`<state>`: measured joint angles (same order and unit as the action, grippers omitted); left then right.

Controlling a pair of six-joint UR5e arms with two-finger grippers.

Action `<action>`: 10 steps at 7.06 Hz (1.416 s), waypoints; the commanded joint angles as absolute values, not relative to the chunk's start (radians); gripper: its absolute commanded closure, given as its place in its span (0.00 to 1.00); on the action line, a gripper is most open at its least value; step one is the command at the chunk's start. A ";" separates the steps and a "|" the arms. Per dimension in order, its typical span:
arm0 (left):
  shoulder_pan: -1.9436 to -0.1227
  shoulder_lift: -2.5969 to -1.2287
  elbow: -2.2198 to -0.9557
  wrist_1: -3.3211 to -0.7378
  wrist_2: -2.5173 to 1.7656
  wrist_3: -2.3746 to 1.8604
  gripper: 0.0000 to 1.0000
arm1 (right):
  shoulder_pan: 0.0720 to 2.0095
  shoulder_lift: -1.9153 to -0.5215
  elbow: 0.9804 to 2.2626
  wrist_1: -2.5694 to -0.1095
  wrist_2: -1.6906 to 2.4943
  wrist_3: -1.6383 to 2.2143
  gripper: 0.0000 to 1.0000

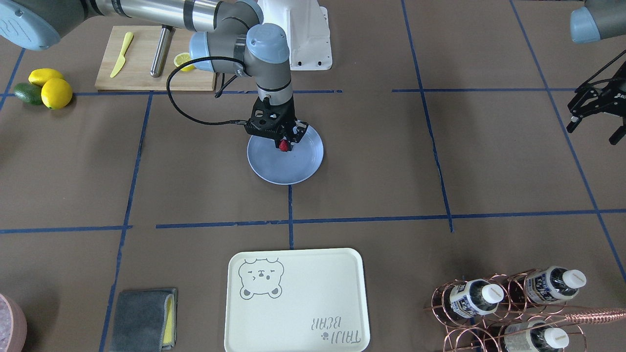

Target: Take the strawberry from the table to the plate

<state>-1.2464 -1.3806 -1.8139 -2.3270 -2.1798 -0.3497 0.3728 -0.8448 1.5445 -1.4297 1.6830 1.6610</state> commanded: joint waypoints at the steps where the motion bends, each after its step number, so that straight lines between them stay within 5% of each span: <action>1: -1.247 -1.381 -1.813 -2.327 -2.180 -0.350 0.05 | 0.379 -0.844 1.546 -1.430 1.687 1.655 0.00; 4: -1.253 -1.378 -1.798 -2.326 -2.178 -0.330 0.00 | 0.557 -0.920 1.751 -1.530 1.904 1.649 0.00; 6: -1.377 -1.347 -1.749 -2.316 -2.180 -0.078 0.00 | 0.714 -1.201 2.033 -1.572 2.014 1.396 0.00; 10: -1.518 -1.455 -1.749 -1.691 -2.412 0.179 0.00 | 1.174 -1.633 2.037 -1.565 2.159 0.493 0.00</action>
<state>-1.4669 -1.4158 -1.7441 -1.9025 -2.3360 0.0731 1.0094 -1.5079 2.0602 -1.5673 2.1090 0.8114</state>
